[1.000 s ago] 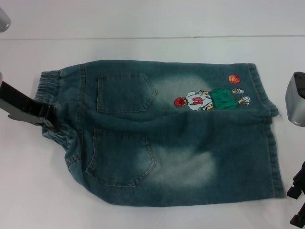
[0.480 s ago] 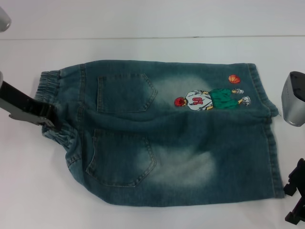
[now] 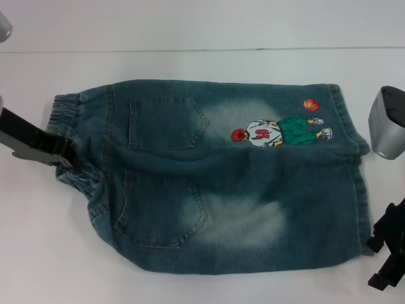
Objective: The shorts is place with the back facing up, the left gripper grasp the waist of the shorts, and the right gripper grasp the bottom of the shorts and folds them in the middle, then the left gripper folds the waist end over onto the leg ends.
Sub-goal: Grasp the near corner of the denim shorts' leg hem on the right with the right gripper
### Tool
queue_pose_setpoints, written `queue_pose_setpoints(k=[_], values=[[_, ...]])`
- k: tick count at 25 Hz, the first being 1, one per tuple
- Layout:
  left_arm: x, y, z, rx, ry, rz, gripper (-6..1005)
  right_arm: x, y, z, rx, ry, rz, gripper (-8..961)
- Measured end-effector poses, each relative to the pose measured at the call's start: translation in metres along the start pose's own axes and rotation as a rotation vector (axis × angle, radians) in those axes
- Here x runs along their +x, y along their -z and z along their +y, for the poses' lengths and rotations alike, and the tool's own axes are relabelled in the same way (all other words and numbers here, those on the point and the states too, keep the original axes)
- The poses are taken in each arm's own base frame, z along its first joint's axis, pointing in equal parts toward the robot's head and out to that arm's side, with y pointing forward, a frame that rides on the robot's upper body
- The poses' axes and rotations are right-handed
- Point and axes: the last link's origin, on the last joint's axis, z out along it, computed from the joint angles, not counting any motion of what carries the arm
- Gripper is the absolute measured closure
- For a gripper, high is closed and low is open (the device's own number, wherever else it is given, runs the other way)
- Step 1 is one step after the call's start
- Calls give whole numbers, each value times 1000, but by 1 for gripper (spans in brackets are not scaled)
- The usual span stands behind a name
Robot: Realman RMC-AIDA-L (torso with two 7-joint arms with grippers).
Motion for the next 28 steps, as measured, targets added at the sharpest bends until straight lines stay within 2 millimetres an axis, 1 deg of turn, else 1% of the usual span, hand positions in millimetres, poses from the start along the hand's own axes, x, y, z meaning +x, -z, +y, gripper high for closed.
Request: queue_pose_setpoints(k=[13, 18, 27, 28], values=[[0, -2, 2, -8, -5, 1, 948, -4, 6, -3, 21, 6, -8, 69], [1, -2, 2, -11, -9, 2, 948, -8, 6, -4, 34, 13, -17, 69], [0, -3, 2, -13, -8, 5, 948, -13, 2, 0, 16, 31, -18, 71], [0, -3, 2, -14, -8, 5, 948, -13, 2, 0, 15, 31, -18, 100]])
